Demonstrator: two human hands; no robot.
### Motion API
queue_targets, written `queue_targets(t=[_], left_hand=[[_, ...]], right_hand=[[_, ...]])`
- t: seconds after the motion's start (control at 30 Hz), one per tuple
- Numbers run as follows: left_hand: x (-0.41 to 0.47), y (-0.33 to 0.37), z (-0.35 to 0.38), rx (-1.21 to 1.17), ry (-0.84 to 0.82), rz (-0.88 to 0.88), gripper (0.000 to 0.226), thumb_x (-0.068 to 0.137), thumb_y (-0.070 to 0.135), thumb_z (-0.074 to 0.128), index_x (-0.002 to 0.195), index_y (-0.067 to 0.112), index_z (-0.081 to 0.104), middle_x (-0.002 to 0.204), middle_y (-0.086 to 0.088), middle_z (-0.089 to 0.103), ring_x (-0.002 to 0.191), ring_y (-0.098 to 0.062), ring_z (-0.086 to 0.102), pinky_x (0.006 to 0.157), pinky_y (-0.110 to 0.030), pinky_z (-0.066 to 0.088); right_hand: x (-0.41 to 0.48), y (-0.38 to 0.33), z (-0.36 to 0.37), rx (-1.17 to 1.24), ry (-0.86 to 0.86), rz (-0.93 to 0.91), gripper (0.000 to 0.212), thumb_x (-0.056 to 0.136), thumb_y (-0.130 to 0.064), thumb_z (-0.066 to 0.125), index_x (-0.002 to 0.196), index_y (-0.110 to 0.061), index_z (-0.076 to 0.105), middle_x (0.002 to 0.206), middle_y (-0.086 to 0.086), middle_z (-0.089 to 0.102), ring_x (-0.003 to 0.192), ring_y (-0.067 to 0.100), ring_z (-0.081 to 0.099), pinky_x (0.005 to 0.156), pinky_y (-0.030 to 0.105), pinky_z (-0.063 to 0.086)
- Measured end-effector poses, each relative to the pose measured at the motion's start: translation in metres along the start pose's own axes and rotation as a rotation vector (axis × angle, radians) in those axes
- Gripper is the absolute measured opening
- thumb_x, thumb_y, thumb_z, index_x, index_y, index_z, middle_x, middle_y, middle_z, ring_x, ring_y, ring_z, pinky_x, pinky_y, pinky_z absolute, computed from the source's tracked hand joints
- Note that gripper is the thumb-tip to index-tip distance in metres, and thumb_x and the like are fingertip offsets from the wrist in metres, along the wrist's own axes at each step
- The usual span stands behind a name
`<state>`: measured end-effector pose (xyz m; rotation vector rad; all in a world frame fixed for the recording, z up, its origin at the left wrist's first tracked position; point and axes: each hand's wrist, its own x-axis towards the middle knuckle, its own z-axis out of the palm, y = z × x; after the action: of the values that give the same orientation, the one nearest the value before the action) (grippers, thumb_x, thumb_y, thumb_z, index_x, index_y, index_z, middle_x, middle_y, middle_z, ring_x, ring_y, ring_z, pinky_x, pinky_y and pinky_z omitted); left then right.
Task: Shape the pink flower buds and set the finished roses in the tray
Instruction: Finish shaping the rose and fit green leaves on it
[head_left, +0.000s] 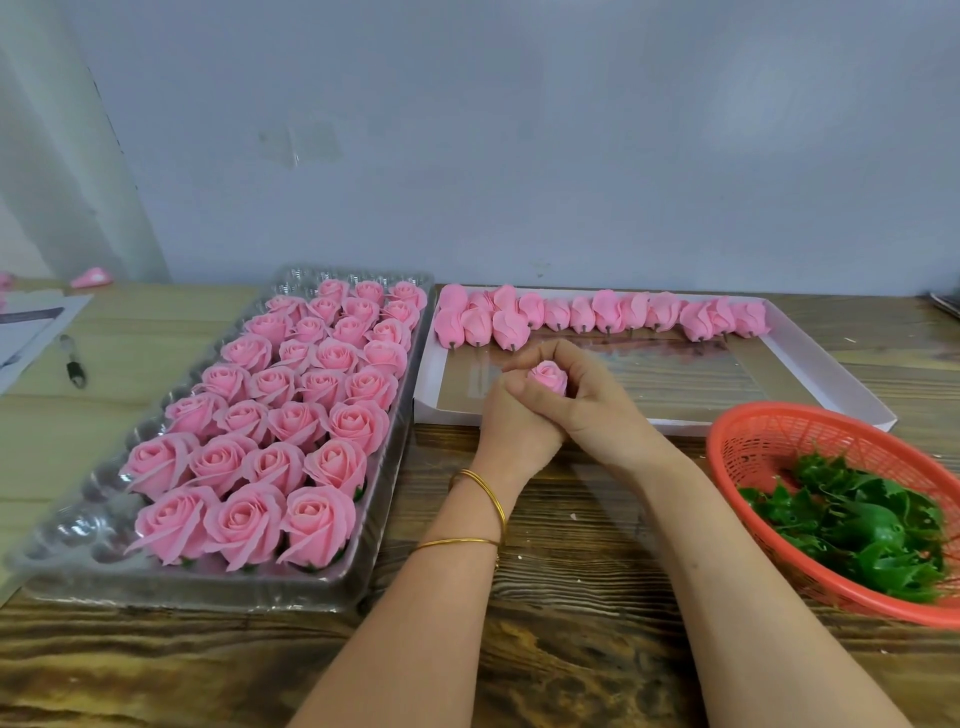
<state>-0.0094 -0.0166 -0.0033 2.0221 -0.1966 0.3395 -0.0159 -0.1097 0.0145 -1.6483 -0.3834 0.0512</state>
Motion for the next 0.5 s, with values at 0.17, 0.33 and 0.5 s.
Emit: queue_targets(t=[0.17,0.33,0.5], left_hand=[[-0.001,0.004,-0.002,0.004,0.028,0.013,0.026,0.088,0.012,0.056,0.065,0.024,0.053,0.067,0.007,0.058,0.071,-0.015,0.060,0.063,-0.023,0.048],[-0.006,0.009,-0.001,-0.030,0.091,0.032,0.024,0.073,0.029,0.045,0.051,0.025,0.051,0.058,0.000,0.059,0.071,-0.028,0.062,0.054,-0.029,0.041],[-0.004,0.005,0.001,0.071,0.108,0.083,0.022,0.094,0.019,0.051,0.082,0.010,0.068,0.085,-0.011,0.070,0.086,-0.027,0.065,0.066,-0.028,0.044]], right_hand=[[0.000,-0.001,0.003,-0.034,0.108,-0.038,0.020,0.086,-0.015,0.072,0.105,-0.011,0.064,0.097,0.002,0.068,0.088,0.003,0.063,0.077,0.016,0.050],[0.006,-0.001,0.009,-0.129,0.257,-0.166,0.004,0.093,-0.023,0.065,0.089,-0.024,0.065,0.076,-0.015,0.065,0.069,-0.005,0.058,0.068,0.016,0.047],[0.006,0.008,0.013,-0.352,0.203,-0.174,0.015,0.097,-0.034,0.058,0.103,-0.024,0.067,0.096,-0.014,0.068,0.094,-0.002,0.061,0.087,0.021,0.046]])
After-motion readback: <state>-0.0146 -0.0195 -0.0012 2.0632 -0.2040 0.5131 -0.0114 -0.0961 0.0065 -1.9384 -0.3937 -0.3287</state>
